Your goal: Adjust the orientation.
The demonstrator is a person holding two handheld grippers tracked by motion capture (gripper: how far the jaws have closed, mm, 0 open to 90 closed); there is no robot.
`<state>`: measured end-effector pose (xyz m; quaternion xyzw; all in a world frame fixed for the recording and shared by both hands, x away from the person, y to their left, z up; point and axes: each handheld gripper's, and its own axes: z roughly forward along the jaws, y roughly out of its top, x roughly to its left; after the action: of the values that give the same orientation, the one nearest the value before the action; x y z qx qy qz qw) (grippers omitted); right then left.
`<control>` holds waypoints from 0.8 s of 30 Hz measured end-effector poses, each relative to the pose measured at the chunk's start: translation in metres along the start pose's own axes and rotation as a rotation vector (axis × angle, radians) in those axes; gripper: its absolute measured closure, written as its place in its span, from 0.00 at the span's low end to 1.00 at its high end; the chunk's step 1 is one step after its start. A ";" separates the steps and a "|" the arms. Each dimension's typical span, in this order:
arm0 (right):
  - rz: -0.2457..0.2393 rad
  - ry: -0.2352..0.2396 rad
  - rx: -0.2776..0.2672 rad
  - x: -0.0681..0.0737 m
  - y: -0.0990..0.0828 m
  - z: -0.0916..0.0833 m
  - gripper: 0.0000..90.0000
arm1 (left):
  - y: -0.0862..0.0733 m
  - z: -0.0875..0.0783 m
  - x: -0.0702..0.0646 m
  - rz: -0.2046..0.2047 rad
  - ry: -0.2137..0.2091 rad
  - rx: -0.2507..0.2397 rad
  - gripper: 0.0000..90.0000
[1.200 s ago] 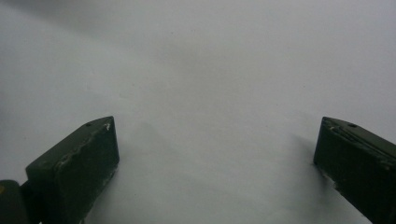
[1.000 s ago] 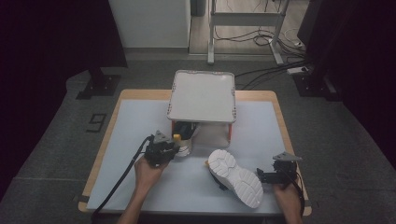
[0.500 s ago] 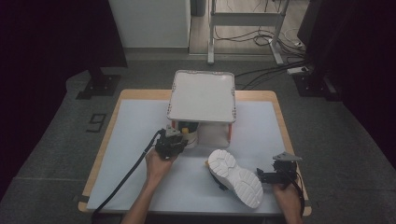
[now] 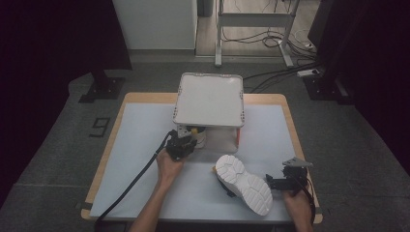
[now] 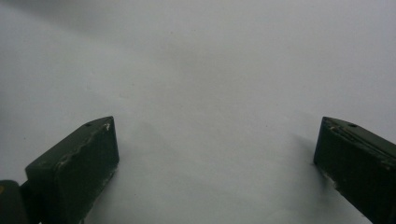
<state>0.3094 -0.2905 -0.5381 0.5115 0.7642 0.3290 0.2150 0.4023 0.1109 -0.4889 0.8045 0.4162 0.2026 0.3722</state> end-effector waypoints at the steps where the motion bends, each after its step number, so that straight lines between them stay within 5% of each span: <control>1: -0.001 0.001 0.001 0.000 0.000 0.000 0.00 | 0.000 -0.001 0.000 -0.004 -0.015 0.005 0.73; 5: 0.000 0.000 0.000 0.000 0.000 0.000 0.00 | 0.001 -0.010 -0.001 -0.003 -0.034 -0.007 0.66; 9: -0.001 0.001 0.001 0.000 0.000 0.000 0.00 | 0.001 -0.034 -0.003 0.007 -0.068 -0.007 0.44; 12: -0.001 0.001 0.001 0.000 0.000 0.000 0.00 | -0.003 -0.043 -0.001 0.002 -0.081 0.007 0.37; 18: -0.001 0.001 0.001 0.000 0.000 0.000 0.00 | -0.025 -0.074 0.010 -0.012 -0.094 0.036 0.12; 24: 0.000 0.000 0.000 0.000 0.000 0.000 0.00 | -0.050 -0.092 0.023 -0.047 -0.092 0.047 0.05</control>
<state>0.3093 -0.2904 -0.5380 0.5113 0.7643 0.3290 0.2150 0.3313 0.1881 -0.4683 0.8114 0.4221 0.1470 0.3766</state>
